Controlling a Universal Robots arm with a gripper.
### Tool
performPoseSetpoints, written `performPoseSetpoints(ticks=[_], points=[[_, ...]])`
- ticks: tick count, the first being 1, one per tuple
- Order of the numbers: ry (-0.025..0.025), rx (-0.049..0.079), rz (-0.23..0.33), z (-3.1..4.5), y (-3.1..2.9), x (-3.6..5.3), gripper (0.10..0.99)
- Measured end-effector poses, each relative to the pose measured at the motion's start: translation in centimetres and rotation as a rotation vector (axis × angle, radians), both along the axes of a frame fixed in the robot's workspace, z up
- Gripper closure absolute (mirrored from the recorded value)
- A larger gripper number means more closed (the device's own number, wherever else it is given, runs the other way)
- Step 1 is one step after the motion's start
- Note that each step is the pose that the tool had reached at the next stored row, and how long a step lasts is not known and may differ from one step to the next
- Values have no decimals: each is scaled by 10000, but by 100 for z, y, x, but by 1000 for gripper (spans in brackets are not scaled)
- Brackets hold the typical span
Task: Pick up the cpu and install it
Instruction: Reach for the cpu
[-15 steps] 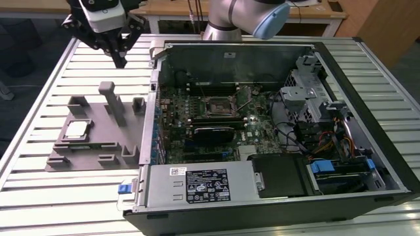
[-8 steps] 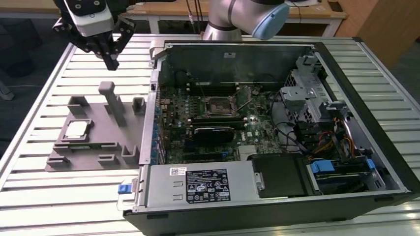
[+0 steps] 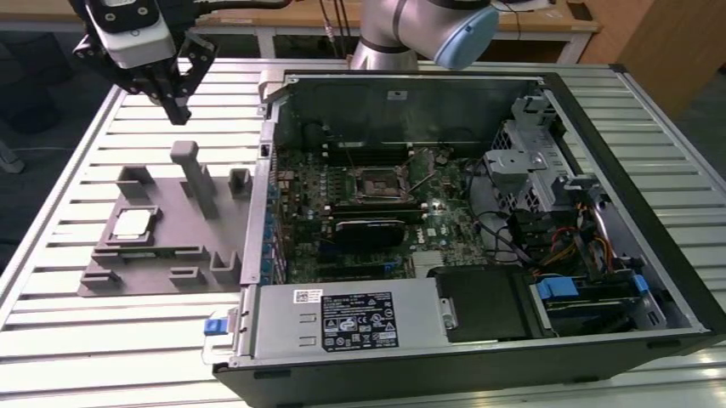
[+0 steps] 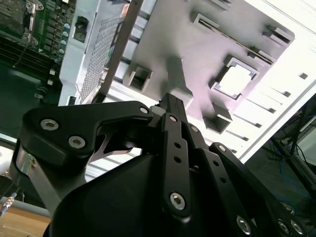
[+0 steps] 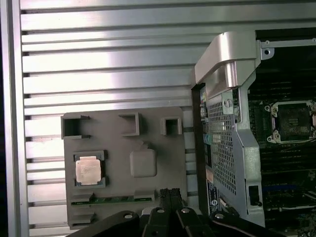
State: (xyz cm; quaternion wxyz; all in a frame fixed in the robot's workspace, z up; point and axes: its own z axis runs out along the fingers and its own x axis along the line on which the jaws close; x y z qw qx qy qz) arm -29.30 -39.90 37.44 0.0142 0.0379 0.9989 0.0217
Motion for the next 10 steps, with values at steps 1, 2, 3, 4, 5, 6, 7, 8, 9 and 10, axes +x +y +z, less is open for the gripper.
performPoseSetpoints(ticks=[1,2,3,4,5,6,7,8,9,10], points=[[0,0,0,-4,0,-19,980],[-1,1,0,-10,0,-40,980],[-1,1,0,-15,0,-60,980],[-1,0,1,-20,0,-80,980],[-1,1,1,-25,0,-101,980],[0,0,1,-30,0,-121,980],[-1,1,1,-38,0,-151,980],[-1,0,1,-44,0,-173,980],[0,0,0,-51,0,-194,980],[0,0,0,-58,0,-215,980]])
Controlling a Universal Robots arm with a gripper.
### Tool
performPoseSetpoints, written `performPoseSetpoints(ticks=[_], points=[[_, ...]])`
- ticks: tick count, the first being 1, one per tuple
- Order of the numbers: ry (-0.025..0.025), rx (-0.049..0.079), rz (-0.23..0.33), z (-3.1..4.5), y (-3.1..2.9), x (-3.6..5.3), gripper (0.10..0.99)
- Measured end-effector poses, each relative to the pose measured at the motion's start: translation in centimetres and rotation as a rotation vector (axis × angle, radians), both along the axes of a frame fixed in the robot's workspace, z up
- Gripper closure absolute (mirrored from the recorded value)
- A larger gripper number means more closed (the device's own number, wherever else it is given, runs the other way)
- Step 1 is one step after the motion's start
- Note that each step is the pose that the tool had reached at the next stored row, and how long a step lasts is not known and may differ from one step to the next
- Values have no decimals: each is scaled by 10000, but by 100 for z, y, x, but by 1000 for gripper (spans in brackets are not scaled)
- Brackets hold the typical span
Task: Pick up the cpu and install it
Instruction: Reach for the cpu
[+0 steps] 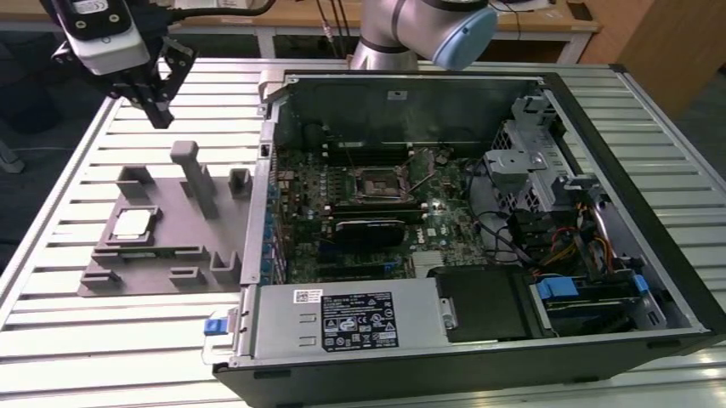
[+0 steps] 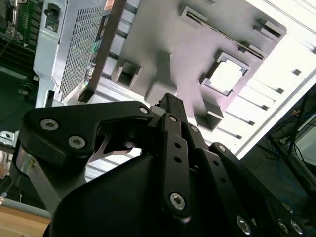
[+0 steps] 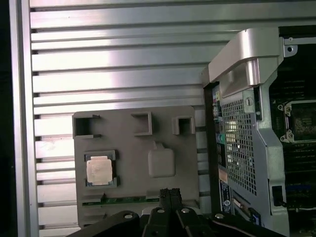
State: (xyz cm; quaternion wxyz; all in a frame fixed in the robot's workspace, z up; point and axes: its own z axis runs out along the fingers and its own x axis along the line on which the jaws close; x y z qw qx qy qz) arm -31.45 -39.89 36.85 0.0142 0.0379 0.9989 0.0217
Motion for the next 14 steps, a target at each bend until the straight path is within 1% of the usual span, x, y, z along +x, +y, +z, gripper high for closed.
performPoseSetpoints(ticks=[7,14], points=[[0,0,1,-69,0,-143,980],[-1,0,1,-165,0,-306,980]])
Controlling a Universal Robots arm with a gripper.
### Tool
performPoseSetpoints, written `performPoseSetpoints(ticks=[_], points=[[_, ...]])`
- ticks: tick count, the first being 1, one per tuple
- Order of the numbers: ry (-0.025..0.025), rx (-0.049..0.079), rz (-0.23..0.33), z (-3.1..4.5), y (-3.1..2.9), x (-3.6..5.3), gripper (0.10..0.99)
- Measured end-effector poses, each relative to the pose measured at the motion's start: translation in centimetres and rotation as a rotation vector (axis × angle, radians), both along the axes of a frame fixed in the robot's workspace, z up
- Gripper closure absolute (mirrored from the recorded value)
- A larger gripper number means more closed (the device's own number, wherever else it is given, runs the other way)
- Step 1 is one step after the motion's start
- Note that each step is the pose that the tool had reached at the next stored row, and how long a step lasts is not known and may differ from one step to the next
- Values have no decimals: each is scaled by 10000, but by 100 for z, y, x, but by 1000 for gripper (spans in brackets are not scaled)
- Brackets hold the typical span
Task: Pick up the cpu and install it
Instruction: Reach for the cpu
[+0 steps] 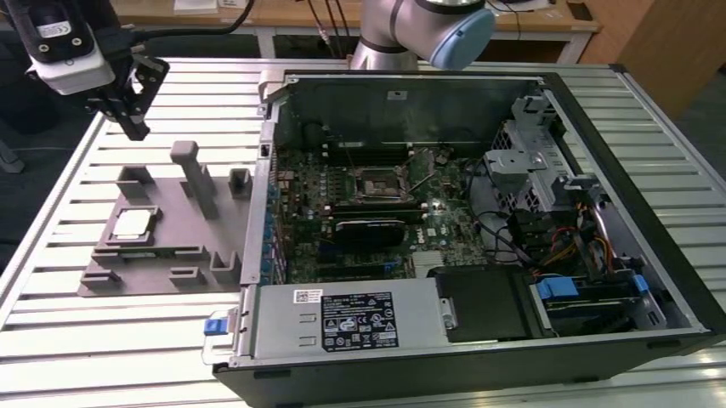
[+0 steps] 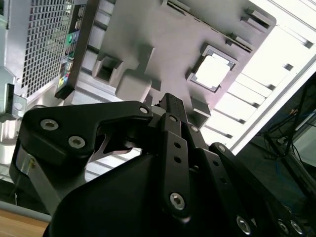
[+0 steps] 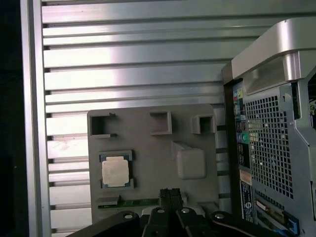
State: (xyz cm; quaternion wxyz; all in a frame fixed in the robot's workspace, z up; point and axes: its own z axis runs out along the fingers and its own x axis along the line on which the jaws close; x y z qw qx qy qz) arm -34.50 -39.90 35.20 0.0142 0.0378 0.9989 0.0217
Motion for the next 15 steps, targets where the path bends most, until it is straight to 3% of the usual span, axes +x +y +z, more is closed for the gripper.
performPoseSetpoints(ticks=[6,15], points=[[-1,1,0,-105,0,-105,980],[0,1,0,-253,0,-194,980]])
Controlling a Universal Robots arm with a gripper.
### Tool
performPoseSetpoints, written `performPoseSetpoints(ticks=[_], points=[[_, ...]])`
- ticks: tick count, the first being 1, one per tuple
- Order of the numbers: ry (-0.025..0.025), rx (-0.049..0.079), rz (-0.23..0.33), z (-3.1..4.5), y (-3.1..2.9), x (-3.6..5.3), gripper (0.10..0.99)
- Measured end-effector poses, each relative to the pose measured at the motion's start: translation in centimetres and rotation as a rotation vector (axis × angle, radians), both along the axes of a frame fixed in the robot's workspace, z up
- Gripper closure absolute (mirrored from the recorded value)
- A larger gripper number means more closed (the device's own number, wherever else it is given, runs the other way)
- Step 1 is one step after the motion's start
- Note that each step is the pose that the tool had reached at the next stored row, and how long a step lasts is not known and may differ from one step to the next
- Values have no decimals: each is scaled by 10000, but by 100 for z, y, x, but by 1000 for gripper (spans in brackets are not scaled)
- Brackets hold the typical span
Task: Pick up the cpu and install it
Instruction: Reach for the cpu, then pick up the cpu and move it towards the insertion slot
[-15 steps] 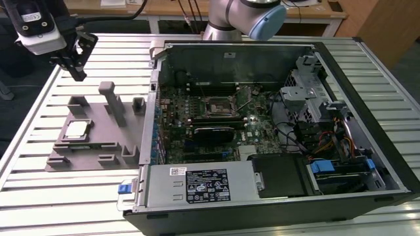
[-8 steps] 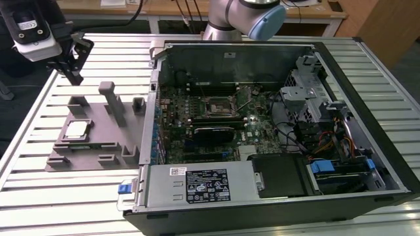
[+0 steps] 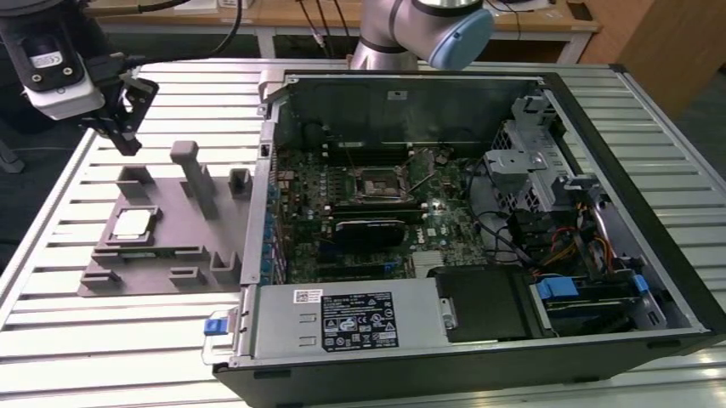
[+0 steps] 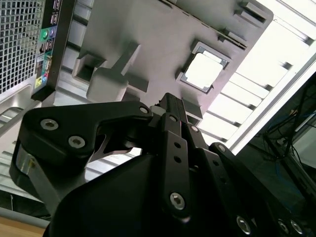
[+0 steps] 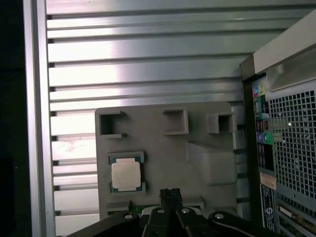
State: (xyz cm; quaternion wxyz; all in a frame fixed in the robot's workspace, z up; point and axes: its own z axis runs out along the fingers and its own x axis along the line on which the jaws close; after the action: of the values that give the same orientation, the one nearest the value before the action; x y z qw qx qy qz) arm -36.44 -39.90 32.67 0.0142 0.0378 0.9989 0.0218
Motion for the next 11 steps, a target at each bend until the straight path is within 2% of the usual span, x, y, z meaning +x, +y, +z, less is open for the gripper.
performPoseSetpoints(ticks=[4,11], points=[[1,-1,0,-50,0,-21,980],[-1,1,0,-58,0,-27,980]])
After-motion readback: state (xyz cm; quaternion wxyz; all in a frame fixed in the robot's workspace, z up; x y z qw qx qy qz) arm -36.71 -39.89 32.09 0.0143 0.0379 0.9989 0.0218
